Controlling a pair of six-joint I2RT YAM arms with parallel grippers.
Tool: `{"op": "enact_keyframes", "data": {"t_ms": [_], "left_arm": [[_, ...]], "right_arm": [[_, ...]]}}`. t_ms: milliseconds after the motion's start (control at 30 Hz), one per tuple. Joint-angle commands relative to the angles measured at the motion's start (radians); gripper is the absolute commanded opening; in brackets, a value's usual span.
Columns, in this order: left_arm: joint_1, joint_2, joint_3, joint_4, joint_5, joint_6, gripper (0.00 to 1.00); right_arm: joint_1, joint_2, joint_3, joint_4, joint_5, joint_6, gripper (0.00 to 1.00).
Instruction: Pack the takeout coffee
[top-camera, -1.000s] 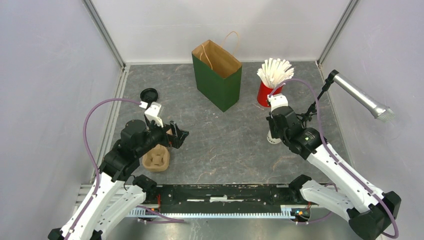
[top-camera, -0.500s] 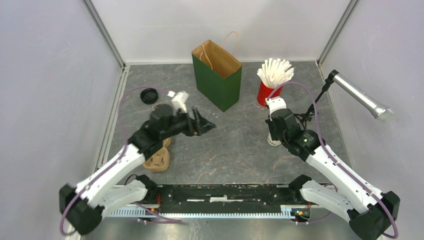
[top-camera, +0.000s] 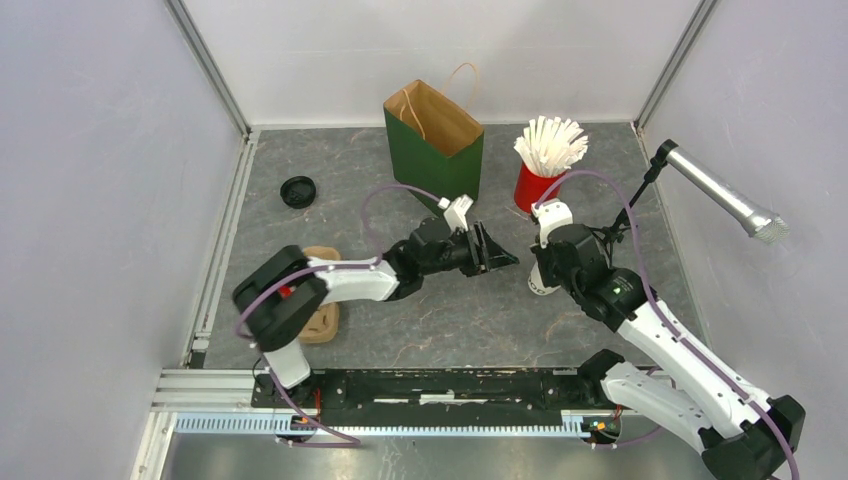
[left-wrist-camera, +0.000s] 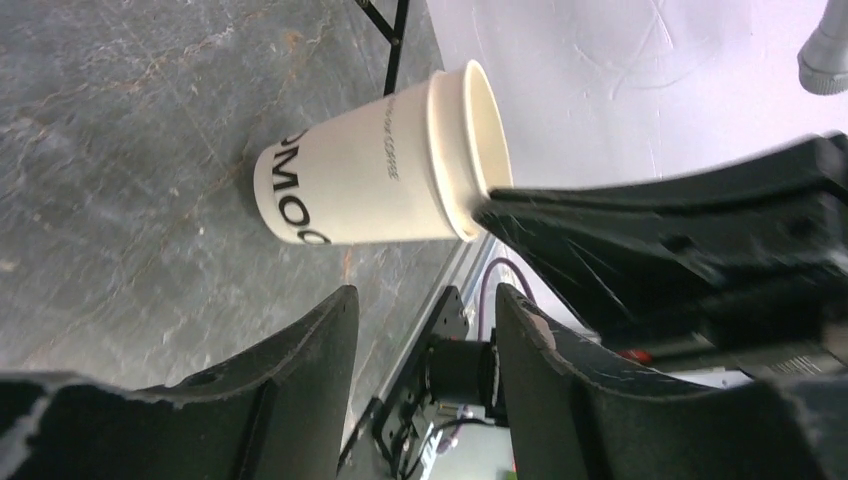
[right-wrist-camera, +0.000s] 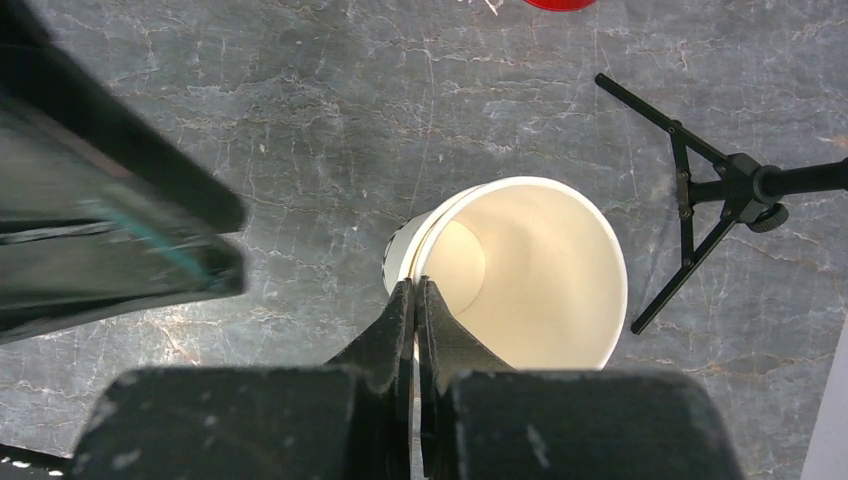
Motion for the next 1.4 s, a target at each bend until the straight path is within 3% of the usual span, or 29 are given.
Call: {"op": "enact_keyframes", "data": {"t_ms": [0, 433, 733, 1367], "left_arm": [[-0.013, 0.140, 0.080, 0.360, 0.010, -0.166, 0.58], [-0.019, 0.272, 0.133, 0.368, 0.004, -0.171, 0.53], [-0.028, 0.278, 0.161, 0.243, -0.010, -0.132, 0.50], [-0.050, 0.318, 0.206, 0.171, -0.011, -0.122, 0.40]], "right_arm": [[-0.001, -0.027, -0.005, 0.037, -0.024, -0.022, 0.00], [-0.001, -0.028, -0.024, 0.054, -0.037, -0.012, 0.00], [-0.001, -0.027, -0.025, 0.059, -0.031, -0.010, 0.00], [-0.001, -0.022, -0.024, 0.066, -0.030, -0.010, 0.00]]}}
